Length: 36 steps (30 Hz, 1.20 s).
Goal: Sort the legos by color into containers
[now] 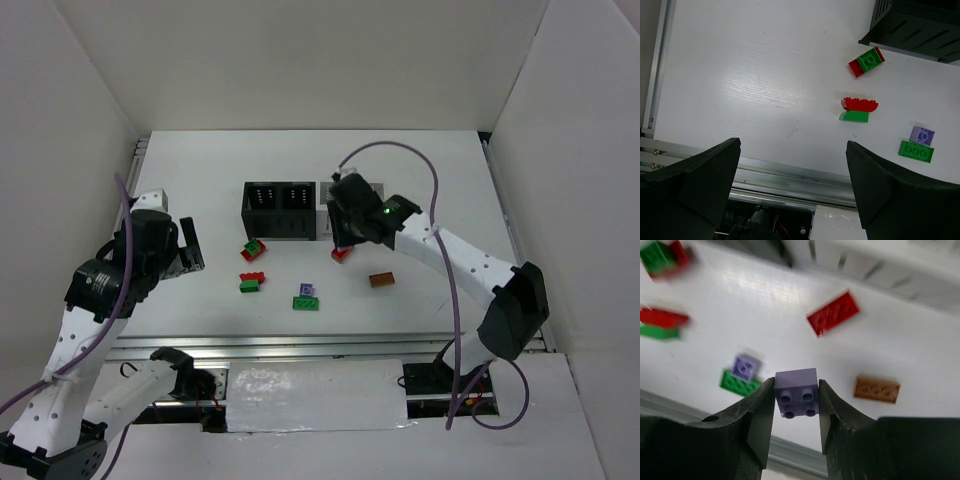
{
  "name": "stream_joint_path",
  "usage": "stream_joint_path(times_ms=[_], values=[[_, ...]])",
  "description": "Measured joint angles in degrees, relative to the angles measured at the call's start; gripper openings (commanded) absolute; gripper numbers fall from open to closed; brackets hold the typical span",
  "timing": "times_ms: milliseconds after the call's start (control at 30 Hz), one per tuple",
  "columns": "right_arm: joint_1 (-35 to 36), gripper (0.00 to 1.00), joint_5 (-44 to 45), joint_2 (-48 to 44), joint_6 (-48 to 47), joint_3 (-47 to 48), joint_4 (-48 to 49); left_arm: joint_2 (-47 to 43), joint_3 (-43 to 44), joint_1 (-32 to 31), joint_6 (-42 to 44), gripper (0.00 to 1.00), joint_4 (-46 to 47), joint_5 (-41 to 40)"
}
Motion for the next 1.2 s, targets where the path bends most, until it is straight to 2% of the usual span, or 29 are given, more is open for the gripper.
stream_joint_path(times_ms=[100, 233, 333, 533, 900, 933, 1000, 1100, 1200], values=[[-3.1, 0.11, 2.5, 2.8, 0.0, 11.4, -2.0, -0.1, 0.0, 0.0, 0.0, 1.00, 0.2, 0.0], [-9.2, 0.10, 5.3, 11.4, 0.4, 26.2, -4.9, -1.6, -1.2, 0.0, 0.1, 0.99, 1.0, 0.1], [-13.3, 0.09, 6.8, 17.2, 0.8, 31.4, -6.9, -3.5, -2.5, 0.0, 0.1, 1.00, 1.2, 0.5], [-17.2, 0.10, 8.7, 24.2, 0.9, 33.5, -11.1, -7.8, -2.9, 0.0, 0.1, 1.00, 1.5, 1.2], [-18.1, 0.14, 8.4, 24.2, -0.3, 31.9, -10.5, -7.8, -2.9, 0.0, 0.2, 1.00, 1.7, 2.1], [-18.2, 0.15, 8.4, 24.3, -0.4, 31.9, -10.5, -7.7, -2.9, 0.0, 0.2, 1.00, 1.8, 2.3], [-18.4, 0.26, 8.3, 24.3, -0.5, 31.9, -10.4, -7.5, -2.9, 0.0, 0.2, 1.00, 1.8, 2.4], [-18.6, 0.50, 7.9, 24.3, -0.7, 31.9, -10.3, -7.4, -3.0, 0.0, 0.3, 0.99, 2.1, 2.4], [-18.6, 0.52, 7.4, 24.3, -1.1, 31.9, -9.6, -7.4, -3.6, 0.0, 0.3, 0.99, 2.2, 2.4]])
